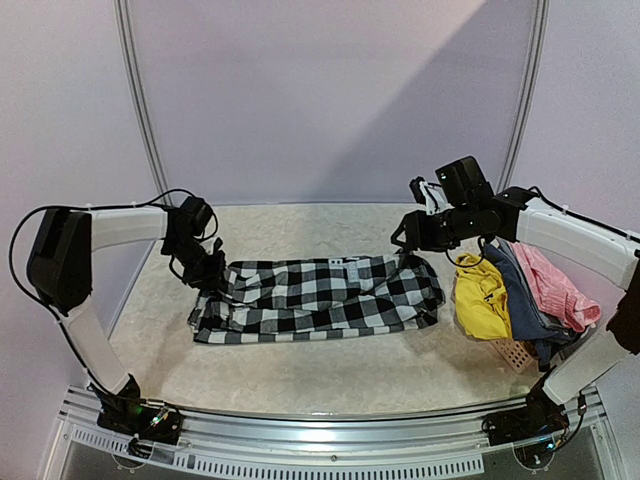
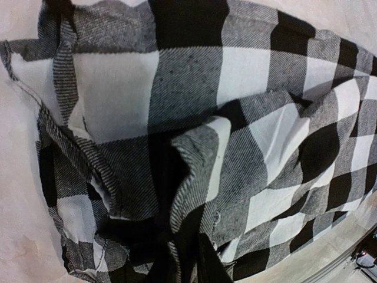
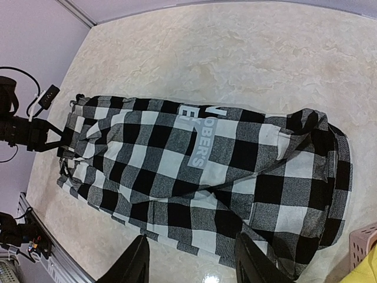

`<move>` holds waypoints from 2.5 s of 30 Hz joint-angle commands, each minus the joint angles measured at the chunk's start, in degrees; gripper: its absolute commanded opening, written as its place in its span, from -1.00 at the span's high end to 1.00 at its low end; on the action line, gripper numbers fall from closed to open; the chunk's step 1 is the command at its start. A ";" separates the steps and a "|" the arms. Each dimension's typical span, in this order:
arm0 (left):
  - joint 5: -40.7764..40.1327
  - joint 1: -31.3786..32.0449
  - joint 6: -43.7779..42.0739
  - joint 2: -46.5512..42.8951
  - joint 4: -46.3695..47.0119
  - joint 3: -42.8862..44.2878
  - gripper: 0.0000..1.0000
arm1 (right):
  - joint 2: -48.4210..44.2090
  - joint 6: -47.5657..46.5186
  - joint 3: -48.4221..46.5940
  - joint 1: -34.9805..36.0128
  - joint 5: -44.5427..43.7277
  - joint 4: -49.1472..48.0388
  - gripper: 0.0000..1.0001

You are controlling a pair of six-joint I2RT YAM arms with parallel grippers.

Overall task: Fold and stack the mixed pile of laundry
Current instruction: Adjust the rectangle-folded shirt at the center of the board, then rotate the rectangle-folded shirt at the center of the board.

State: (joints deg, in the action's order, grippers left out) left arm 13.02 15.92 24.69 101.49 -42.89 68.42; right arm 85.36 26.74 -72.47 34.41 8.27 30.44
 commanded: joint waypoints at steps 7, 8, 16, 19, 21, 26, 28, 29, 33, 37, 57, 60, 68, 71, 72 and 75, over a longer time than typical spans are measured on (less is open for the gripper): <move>-5.44 -0.78 0.45 -9.32 -0.09 -0.21 -0.08 | 0.73 1.82 0.21 0.28 1.56 -1.74 0.03; -6.55 -0.74 -0.22 -10.04 -0.62 0.74 -0.22 | 0.77 2.31 0.53 0.84 1.56 -2.11 0.03; -3.04 -0.15 -10.94 -8.40 -1.26 6.16 -0.49 | 5.87 6.62 0.09 7.77 0.71 -5.04 0.07; 3.55 0.25 -14.58 -5.67 -0.61 7.36 -0.40 | 8.89 7.49 -2.10 10.36 1.29 -5.77 0.09; 6.07 0.49 -15.72 -3.08 -0.36 8.21 -0.34 | 12.00 6.83 -4.23 12.08 1.84 -5.69 0.10; 9.61 0.89 -16.02 2.24 1.21 10.16 -0.23 | 18.30 4.34 -8.70 15.49 2.76 -3.78 0.14; 10.42 1.04 -16.01 4.52 1.39 11.08 -0.20 | 20.97 2.81 -10.03 16.78 3.26 -2.12 0.17; 10.59 1.07 -15.98 5.65 1.56 11.53 -0.18 | 21.71 2.07 -10.54 17.48 3.41 -1.36 0.18; 10.89 1.19 -16.31 9.17 1.68 12.66 -0.14 | 24.69 -0.41 -11.17 19.45 4.39 0.85 0.20; 10.55 1.17 -16.76 11.99 1.56 12.92 -0.11 | 25.92 -0.35 -9.89 19.90 5.21 1.40 0.24; 7.55 0.63 -15.44 13.92 2.36 7.25 0.00 | 32.59 -0.23 -9.71 18.14 1.59 7.15 0.33; 7.42 0.48 -15.16 13.58 2.35 6.61 0.02 | 33.06 -0.60 -9.92 17.10 1.40 7.07 0.33; 6.74 -0.12 -13.87 12.09 2.40 3.78 0.05 | 36.22 -3.19 -13.73 14.55 1.70 8.52 0.33; 6.84 -0.42 -12.89 10.45 2.97 1.50 0.06 | 37.50 -4.34 -15.58 13.71 1.99 9.06 0.34; 6.85 -0.47 -12.67 9.94 3.21 0.44 0.06 | 37.81 -4.62 -16.12 13.40 2.07 9.13 0.34; 6.63 -0.64 -12.19 8.49 3.27 -1.75 0.06 | 39.12 -5.41 -18.38 12.71 2.44 9.77 0.33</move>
State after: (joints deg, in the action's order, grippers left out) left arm 21.39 15.97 11.09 111.11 -37.63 70.50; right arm 121.69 23.33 -88.07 48.47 11.05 39.03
